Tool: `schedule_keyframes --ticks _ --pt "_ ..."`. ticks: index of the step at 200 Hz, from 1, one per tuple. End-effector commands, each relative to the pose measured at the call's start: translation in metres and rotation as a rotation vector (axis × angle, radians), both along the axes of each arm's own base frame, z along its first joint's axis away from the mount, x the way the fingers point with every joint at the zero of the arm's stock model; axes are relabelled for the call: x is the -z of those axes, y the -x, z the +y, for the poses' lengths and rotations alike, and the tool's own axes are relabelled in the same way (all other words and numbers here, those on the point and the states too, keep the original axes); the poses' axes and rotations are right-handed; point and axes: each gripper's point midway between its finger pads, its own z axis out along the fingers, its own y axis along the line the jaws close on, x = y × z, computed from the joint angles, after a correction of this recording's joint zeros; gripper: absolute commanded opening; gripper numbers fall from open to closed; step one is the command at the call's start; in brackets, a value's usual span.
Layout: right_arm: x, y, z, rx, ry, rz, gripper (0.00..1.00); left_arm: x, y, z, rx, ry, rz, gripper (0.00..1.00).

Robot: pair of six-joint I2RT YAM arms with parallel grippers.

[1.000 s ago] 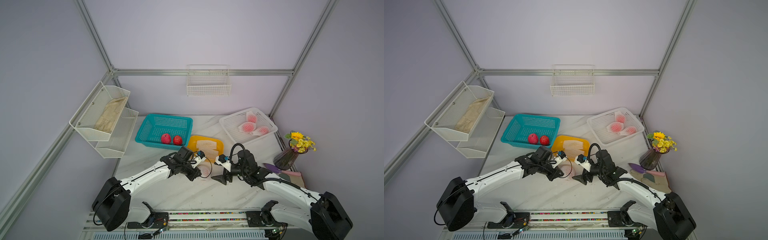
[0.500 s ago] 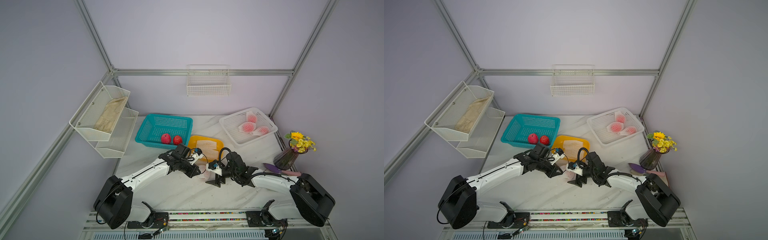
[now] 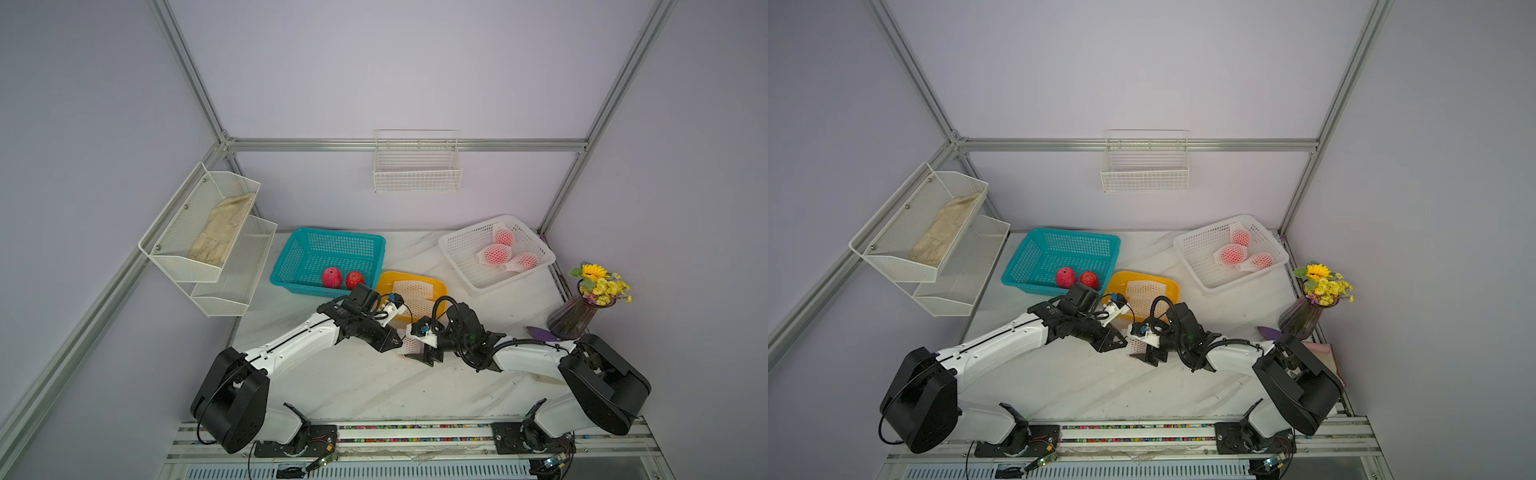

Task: Remove foam nets from apples
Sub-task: Remove the foam net from the apple.

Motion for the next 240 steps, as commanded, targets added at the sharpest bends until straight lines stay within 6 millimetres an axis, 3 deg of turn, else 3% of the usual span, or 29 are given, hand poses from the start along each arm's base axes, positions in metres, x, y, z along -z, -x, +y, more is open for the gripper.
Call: schedule_keyframes --ticks 1,9,31,70,102,136,190,240 --pt "-0.007 0.0 0.003 -0.013 -0.024 -0.052 0.76 -0.028 -0.015 -0.008 0.011 0.056 -0.065 0.28" --pt "-0.004 0.0 0.002 -0.009 -0.016 -0.041 0.73 -0.029 -0.016 -0.007 0.005 0.055 -0.07 0.39" --pt "0.001 0.001 0.003 -0.015 -0.009 -0.024 0.67 -0.038 -0.021 -0.004 -0.019 0.055 -0.104 0.59" --pt "0.005 -0.001 0.005 -0.01 -0.009 -0.01 0.58 -0.064 -0.037 0.015 -0.116 0.019 -0.248 0.74" --pt "0.002 -0.002 0.007 -0.008 -0.031 -0.004 0.5 -0.082 -0.05 0.049 -0.26 -0.039 -0.4 0.79" --pt "-0.004 -0.002 0.011 -0.019 -0.057 0.0 0.4 -0.087 -0.052 0.08 -0.374 -0.065 -0.488 0.82" --pt "-0.027 -0.006 0.02 -0.027 -0.122 -0.016 0.26 -0.067 -0.048 0.097 -0.428 -0.125 -0.464 0.84" --pt "-0.056 -0.009 0.024 -0.013 -0.215 -0.034 0.19 -0.065 -0.049 0.105 -0.458 -0.15 -0.482 0.84"
